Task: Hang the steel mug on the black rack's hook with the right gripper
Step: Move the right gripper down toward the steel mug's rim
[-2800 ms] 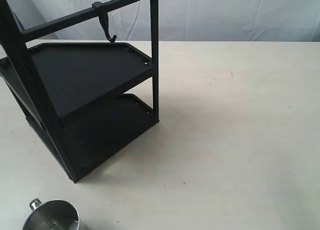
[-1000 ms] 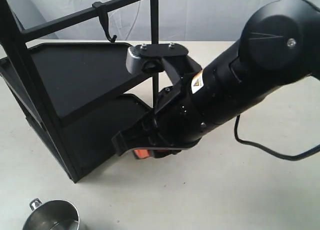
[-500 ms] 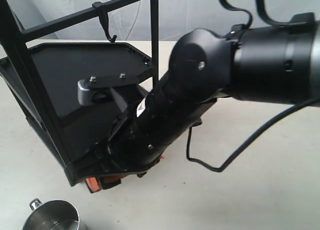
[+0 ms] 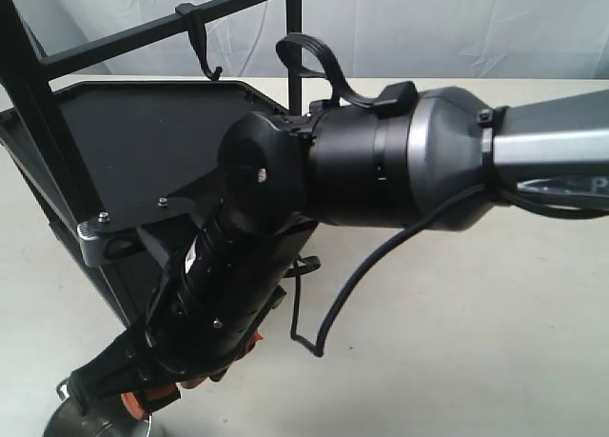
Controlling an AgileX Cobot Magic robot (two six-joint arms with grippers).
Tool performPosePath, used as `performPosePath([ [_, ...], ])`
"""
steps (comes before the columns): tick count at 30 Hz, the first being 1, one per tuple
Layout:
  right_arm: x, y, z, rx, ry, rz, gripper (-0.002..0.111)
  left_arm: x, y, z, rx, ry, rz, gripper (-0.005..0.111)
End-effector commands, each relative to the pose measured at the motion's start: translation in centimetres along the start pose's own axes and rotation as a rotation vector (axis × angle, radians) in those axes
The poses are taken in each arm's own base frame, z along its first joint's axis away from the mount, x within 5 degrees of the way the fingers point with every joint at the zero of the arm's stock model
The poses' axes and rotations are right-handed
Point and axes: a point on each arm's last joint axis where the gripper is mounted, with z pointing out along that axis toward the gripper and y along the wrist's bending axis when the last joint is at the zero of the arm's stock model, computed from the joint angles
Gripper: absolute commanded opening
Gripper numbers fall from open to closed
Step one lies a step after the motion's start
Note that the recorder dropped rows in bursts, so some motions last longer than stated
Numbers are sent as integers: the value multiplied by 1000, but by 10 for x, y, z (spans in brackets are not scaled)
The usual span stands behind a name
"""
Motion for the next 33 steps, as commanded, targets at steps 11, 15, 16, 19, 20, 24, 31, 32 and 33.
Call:
performPosePath([
  [11, -6, -4, 20, -6, 15, 19, 51, -1, -1, -1, 10, -15, -27, 2],
  [15, -6, 6, 22, 7, -3, -32, 50, -1, -1, -1, 10, -15, -27, 2],
  [16, -6, 8, 23, 8, -7, -40, 49, -1, -1, -1, 10, -15, -27, 2],
  [19, -5, 9, 24, 17, -9, -58, 47, -1, -1, -1, 11, -15, -30, 2],
  [20, -6, 9, 24, 18, -11, -58, 47, -1, -1, -1, 11, -15, -30, 2],
  [24, -6, 8, 24, 33, -12, -74, 47, -1, -1, -1, 11, -15, -30, 2],
  [31, -6, 7, 24, 36, -19, -77, 47, -1, -1, -1, 11, -15, -30, 2],
  [32, -6, 7, 24, 39, -20, -80, 47, -1, -1, -1, 11, -15, -30, 2],
  [33, -6, 7, 24, 39, -20, -80, 47, -1, -1, -1, 11, -15, -30, 2],
])
